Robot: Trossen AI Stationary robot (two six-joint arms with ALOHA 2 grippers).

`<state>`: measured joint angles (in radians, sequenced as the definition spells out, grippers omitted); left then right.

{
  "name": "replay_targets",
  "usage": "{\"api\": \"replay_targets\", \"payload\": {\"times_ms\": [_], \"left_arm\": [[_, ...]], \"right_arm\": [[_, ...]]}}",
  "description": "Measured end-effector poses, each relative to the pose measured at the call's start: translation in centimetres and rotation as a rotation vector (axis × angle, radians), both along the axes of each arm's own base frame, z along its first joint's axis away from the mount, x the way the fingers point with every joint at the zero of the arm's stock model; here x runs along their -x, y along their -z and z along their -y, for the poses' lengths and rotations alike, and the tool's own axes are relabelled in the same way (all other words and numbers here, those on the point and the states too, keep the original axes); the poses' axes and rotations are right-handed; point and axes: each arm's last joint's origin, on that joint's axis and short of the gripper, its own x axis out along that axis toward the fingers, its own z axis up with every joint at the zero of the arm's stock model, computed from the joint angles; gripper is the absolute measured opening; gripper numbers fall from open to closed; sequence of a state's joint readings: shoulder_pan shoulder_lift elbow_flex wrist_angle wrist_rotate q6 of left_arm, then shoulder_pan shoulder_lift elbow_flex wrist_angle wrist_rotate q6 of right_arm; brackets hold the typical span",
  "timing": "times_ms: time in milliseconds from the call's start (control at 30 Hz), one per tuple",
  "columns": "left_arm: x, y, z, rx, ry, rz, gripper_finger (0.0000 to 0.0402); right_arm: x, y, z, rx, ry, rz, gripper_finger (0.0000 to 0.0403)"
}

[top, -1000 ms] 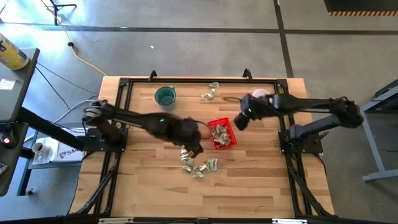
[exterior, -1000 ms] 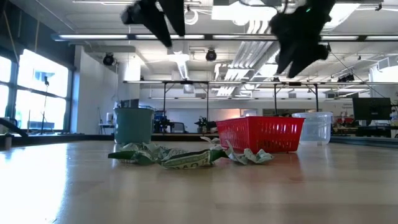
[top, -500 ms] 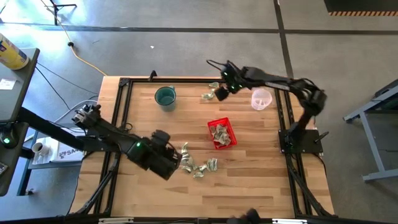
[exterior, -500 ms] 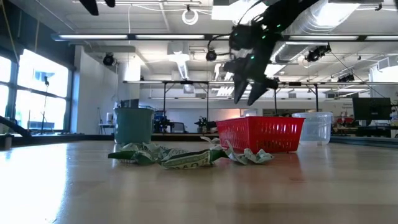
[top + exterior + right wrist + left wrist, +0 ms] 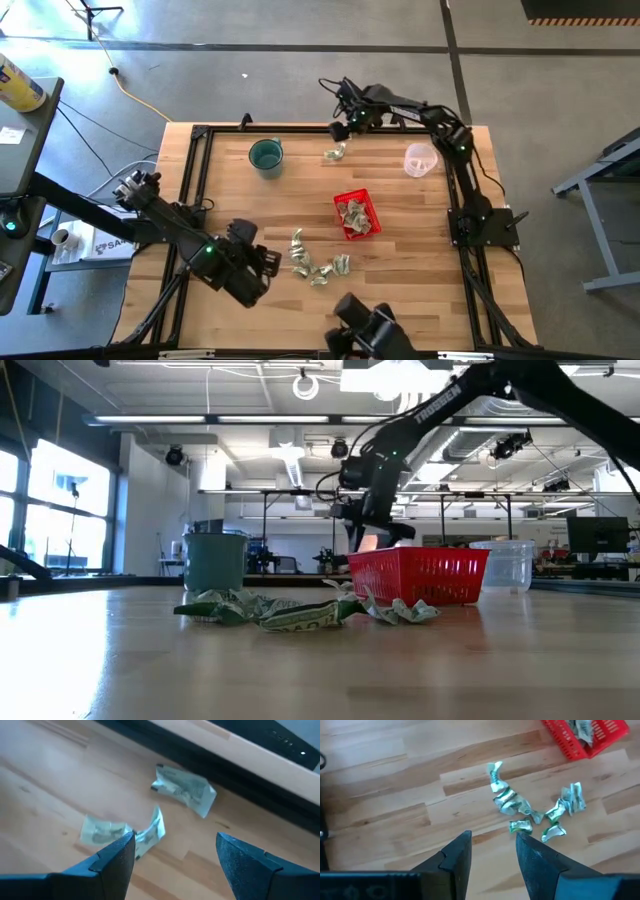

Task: Pick and place items into bin
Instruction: Put the stevia packet into the orange bin

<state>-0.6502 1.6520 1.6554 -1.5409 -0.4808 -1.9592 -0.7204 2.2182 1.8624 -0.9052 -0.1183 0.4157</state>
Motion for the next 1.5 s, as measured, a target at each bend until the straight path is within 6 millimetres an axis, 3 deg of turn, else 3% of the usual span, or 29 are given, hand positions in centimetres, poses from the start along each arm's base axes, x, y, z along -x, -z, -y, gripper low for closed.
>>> {"api": "replay_targets", "payload": {"times_ms": [133,367,667,1000,1200,1500], "left_arm": [[0.4,0.0,0.2,-0.006,-0.026,-0.007,0.0184],[0.5,0.0,0.2,0.002,-0.034,-0.009,0.0182],[0.5,0.0,0.2,0.009,-0.024,-0.021,0.0182],[0.5,0.0,0.2,0.006,-0.018,-0.023,0.0182],[0.5,0.1,0.2,0.006,-0.018,-0.023,0.0182],[0.4,0.1,0.2,0.012,-0.021,-0.028,0.0182]], "right_arm": [[-1.0,1.0,1.0,-0.020,0.035,-0.035,0.0266],[-0.9,3.0,2.5,-0.085,0.104,-0.088,0.0265],[-0.5,2.9,3.5,-0.048,0.136,-0.063,0.0257],[-0.8,2.8,3.8,-0.040,0.176,-0.025,0.0190],[-0.8,4.8,3.8,-0.116,0.198,-0.048,0.0179],[-1.0,5.3,3.7,-0.123,0.172,-0.051,0.0183]]}}
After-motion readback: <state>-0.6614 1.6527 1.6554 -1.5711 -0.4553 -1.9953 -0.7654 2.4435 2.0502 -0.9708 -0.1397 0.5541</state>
